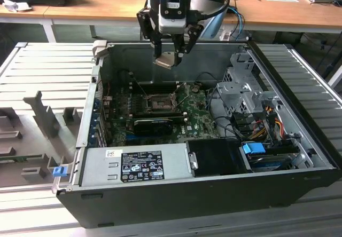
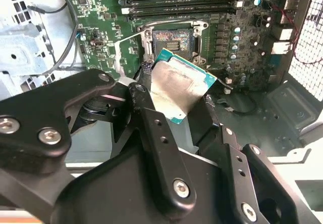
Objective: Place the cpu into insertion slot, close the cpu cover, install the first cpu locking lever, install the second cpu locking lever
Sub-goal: 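Place the cpu into insertion slot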
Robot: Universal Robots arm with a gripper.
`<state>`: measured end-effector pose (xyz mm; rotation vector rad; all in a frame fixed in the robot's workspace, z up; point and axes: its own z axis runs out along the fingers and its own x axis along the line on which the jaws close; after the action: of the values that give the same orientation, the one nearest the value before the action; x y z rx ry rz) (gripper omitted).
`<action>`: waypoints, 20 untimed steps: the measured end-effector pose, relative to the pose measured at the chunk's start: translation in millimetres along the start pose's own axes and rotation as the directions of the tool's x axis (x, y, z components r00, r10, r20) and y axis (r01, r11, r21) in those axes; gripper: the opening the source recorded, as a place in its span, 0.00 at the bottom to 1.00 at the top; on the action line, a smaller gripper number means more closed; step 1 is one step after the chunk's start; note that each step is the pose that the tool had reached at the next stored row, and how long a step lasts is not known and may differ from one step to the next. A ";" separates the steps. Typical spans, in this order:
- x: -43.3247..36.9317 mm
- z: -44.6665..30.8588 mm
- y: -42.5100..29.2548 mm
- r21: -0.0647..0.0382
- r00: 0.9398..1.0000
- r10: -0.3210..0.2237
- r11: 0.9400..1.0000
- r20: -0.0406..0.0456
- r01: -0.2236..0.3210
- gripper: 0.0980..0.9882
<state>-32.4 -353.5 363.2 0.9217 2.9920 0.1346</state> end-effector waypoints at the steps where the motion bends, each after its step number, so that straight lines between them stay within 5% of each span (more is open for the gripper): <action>1: 0.0 0.0 0.0 0.000 1.000 0.014 1.000 0.001 -0.014 0.48; 20: -0.1 6.0 -0.5 -0.001 0.996 0.089 0.996 0.008 -0.089 0.48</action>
<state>-32.4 -353.5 357.1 1.0528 2.9440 0.1314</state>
